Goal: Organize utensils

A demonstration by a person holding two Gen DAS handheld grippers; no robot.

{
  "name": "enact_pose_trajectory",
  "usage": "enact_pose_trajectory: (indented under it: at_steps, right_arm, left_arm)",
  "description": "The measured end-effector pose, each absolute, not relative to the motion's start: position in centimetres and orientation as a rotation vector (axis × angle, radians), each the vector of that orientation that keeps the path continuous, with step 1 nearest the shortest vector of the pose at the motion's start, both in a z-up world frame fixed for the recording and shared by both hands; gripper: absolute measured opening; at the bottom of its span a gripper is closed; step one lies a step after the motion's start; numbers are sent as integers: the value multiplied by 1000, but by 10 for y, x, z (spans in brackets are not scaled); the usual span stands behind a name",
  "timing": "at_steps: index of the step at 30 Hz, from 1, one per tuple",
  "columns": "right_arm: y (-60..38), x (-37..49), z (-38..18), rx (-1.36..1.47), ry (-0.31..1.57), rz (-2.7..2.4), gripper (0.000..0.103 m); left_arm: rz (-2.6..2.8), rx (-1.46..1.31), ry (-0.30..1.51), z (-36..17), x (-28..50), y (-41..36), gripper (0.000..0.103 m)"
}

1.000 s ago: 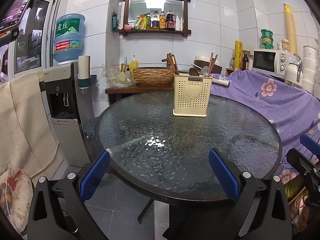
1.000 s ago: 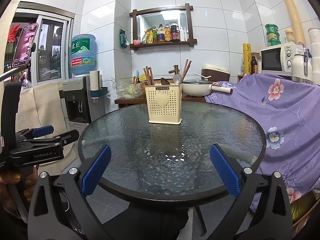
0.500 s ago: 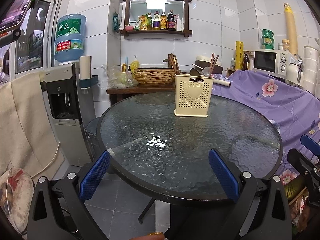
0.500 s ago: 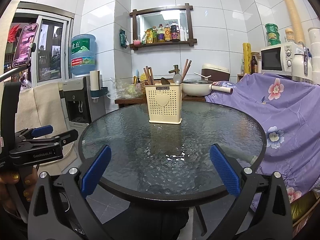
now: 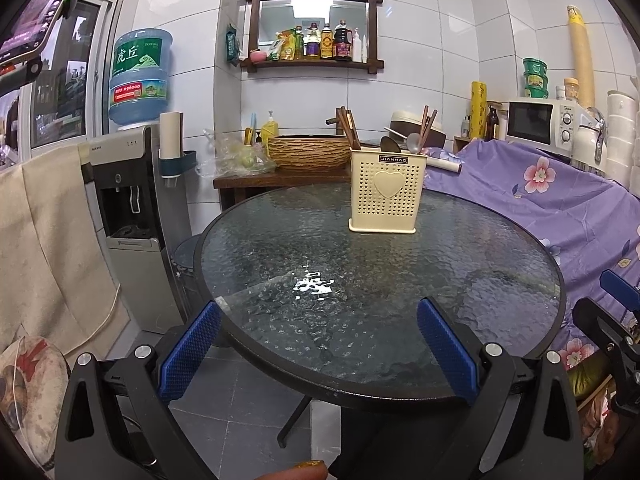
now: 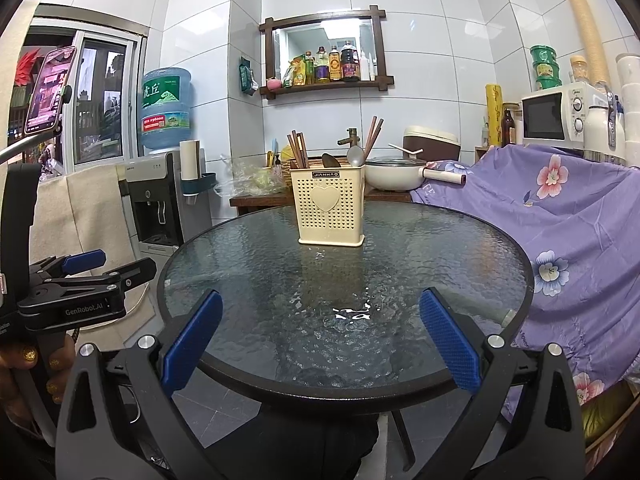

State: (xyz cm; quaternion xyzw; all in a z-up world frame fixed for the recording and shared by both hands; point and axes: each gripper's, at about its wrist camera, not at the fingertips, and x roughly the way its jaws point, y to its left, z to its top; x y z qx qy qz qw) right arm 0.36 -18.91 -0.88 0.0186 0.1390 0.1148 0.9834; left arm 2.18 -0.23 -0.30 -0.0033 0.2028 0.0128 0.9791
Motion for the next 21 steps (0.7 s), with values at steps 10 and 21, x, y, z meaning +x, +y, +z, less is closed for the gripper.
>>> enact_pose_trajectory:
  at_steps: [10, 21]
  right_arm:
    - [-189, 4, -11, 43, 281, 230, 97]
    - [-187, 5, -13, 42, 287, 228, 97]
  left_arm:
    - [23, -3, 414, -5, 22, -4, 97]
    - [13, -2, 426, -6, 24, -4, 97]
